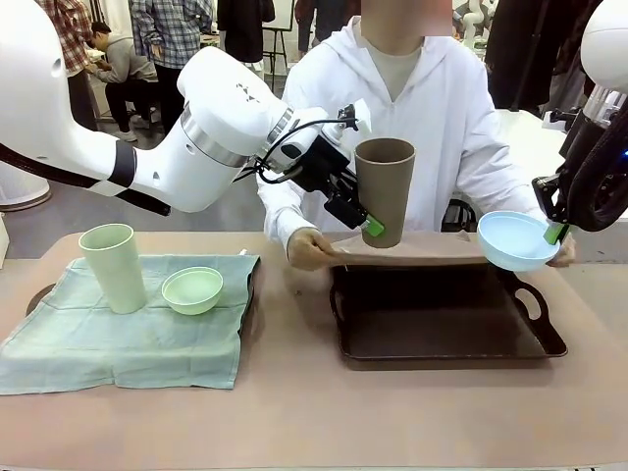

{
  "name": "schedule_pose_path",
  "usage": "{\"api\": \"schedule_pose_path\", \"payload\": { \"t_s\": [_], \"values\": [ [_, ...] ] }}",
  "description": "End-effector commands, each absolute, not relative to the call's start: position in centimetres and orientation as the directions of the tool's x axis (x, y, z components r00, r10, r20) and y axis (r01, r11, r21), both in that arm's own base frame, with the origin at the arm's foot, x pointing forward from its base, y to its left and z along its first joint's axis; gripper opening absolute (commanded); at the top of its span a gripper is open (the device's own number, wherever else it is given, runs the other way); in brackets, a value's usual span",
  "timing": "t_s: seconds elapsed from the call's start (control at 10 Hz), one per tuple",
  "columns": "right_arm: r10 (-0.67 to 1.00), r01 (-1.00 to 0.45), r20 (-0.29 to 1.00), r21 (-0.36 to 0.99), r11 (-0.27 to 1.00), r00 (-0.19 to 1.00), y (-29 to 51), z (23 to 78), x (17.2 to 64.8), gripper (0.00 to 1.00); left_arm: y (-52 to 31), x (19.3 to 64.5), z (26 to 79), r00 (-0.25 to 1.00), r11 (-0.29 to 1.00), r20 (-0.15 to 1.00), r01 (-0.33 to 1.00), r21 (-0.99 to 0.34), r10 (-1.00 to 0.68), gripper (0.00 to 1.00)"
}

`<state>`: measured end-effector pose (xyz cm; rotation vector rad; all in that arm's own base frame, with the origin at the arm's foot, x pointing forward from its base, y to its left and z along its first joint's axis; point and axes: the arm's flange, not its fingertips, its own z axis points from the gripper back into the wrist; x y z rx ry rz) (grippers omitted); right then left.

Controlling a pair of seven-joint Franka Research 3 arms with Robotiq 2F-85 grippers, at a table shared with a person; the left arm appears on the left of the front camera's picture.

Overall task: Set up a tray with a mat and arrange the tableware.
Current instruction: Place the Picnic Bowl and Reusable plastic cup back onto the Handle tray in front of the human's position.

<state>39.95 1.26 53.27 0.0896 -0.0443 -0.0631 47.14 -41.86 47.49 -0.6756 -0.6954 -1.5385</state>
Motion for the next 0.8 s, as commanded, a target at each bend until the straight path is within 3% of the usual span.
{"api": "schedule_pose_path", "payload": {
  "t_s": [0.0,0.7],
  "values": [
    [-0.065,0.061,0.042,0.091,0.994,0.997,1.26,53.29,39.9,0.0,-41.95,47.3,47.8,-0.078,-0.071,0.759,0.997,0.042,-0.646,0.0],
    [-0.065,0.061,0.042,0.091,0.994,0.997,1.26,53.29,39.9,0.0,-41.95,47.3,47.8,-0.078,-0.071,0.759,0.997,0.042,-0.646,0.0]
  ]
}}
